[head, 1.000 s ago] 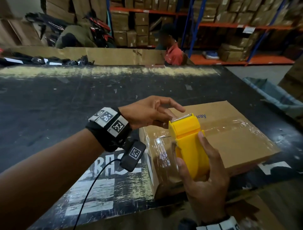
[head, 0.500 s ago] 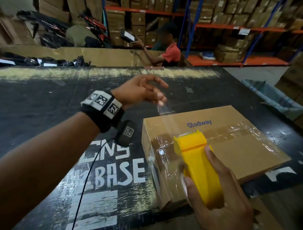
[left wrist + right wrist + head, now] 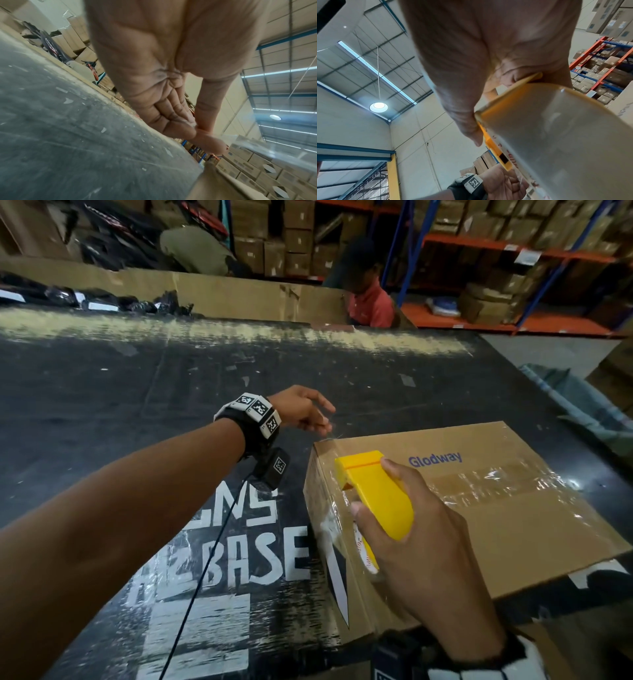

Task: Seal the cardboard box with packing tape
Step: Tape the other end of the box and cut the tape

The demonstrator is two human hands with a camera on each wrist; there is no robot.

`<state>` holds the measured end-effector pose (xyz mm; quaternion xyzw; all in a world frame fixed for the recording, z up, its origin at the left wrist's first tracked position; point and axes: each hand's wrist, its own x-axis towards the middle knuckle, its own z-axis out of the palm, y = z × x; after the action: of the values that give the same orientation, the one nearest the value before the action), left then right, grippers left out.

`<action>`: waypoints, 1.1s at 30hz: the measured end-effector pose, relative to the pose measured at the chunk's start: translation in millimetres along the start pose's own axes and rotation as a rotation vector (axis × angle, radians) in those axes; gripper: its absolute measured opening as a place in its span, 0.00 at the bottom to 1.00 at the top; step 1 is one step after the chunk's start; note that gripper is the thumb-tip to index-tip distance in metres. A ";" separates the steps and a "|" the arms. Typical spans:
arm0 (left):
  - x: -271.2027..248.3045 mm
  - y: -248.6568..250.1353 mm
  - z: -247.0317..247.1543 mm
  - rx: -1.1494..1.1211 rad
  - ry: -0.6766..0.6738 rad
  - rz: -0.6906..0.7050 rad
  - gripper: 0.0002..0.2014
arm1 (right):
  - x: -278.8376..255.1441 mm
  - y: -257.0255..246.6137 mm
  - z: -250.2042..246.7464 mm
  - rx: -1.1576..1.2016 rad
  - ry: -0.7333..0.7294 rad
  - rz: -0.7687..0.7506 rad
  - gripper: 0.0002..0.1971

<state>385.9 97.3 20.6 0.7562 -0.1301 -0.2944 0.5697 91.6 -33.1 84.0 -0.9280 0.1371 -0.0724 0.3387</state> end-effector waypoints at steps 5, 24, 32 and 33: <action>12.5 -16.7 2.5 -0.025 -0.016 -0.055 0.18 | 4.8 0.9 6.6 -0.022 -0.023 0.022 0.32; -40.6 -75.9 28.3 0.401 -0.001 0.529 0.18 | 10.2 4.7 11.3 -0.073 -0.047 0.034 0.31; -40.1 -90.9 37.2 0.360 0.011 0.591 0.18 | -2.1 5.0 5.6 -0.038 -0.058 0.027 0.30; -39.9 -91.1 37.7 0.370 0.016 0.598 0.18 | -10.8 8.0 2.7 -0.025 -0.063 0.027 0.30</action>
<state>319.3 117.8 -59.7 0.7775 -0.3924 -0.0798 0.4849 80.3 -34.1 76.3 -0.9320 0.1395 -0.0367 0.3324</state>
